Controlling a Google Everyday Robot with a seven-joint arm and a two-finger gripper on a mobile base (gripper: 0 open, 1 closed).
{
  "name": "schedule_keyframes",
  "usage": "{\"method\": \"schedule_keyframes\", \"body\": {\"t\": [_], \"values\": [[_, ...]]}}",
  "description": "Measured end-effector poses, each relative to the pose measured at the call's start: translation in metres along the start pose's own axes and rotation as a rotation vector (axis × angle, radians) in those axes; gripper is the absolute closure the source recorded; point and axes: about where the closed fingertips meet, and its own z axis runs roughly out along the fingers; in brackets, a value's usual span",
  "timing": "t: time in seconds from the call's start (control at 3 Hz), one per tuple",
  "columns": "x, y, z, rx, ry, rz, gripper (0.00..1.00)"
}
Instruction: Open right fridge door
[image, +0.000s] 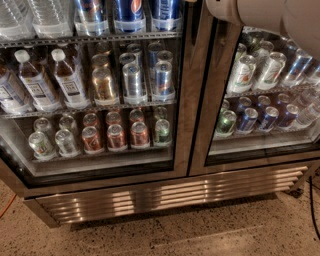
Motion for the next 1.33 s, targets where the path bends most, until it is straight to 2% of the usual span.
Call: {"method": "schedule_keyframes", "body": {"t": [0.33,0.67,1.0,1.33], "values": [[-0.013,0.018,-0.032,0.067,-0.022,-0.061,0.0],[-0.026,0.035,-0.037,0.058,-0.041,-0.079,0.0],[-0.028,0.045,-0.04,0.045,-0.057,-0.094,0.0],[-0.028,0.045,-0.04,0.046,-0.057,-0.093,0.0]]}}
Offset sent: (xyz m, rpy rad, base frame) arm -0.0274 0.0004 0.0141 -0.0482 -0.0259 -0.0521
